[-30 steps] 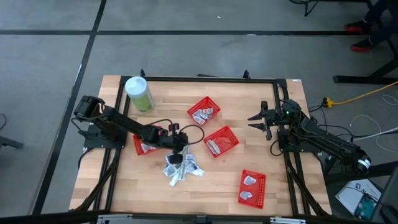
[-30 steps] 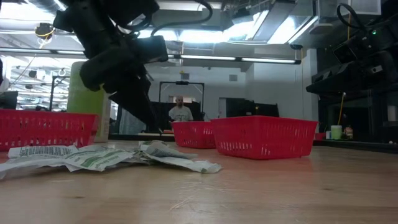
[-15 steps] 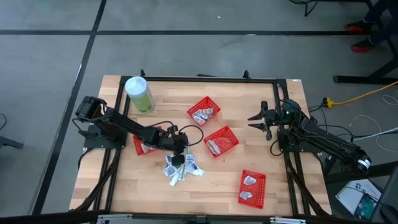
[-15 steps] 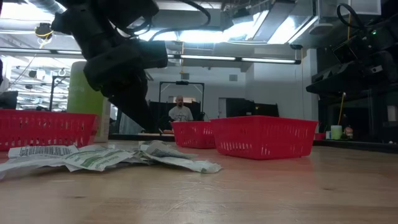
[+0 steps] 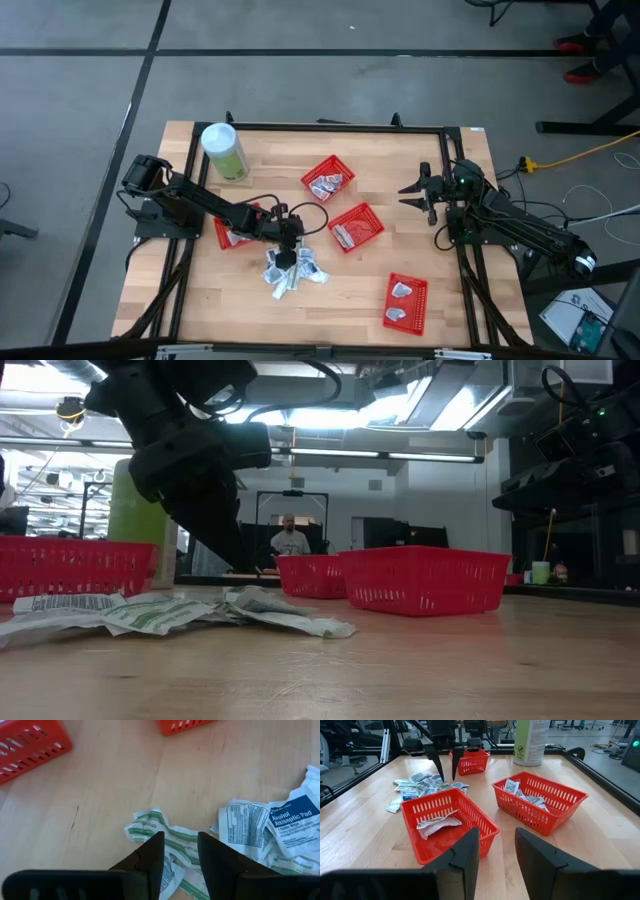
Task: Pick & Place First Aid Supplies
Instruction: Put the green bandage into the red container
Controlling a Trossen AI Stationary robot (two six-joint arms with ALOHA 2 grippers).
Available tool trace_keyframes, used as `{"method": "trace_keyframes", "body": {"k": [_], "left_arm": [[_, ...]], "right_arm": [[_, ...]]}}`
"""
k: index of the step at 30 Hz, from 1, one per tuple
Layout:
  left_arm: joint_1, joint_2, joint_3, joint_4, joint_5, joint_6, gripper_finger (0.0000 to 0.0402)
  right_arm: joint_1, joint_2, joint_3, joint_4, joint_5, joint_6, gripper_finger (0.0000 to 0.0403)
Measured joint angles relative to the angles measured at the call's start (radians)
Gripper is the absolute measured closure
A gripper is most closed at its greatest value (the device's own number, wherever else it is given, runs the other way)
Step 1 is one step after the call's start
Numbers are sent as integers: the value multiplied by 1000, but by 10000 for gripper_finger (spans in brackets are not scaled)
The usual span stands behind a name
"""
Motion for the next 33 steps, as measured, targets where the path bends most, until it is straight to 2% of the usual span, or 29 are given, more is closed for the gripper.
{"method": "trace_keyframes", "body": {"k": [14,20,29,33], "left_arm": [[0,39,0,57,1,-7,290],[3,42,0,42,-51,1,290],[21,41,0,-8,-8,-27,290],[21,59,0,-11,43,-27,292]], "right_arm": [[0,0,0,0,0,0,276],[0,0,0,0,0,0,276],[0,0,0,0,0,0,276],[0,0,0,0,0,0,276]]}}
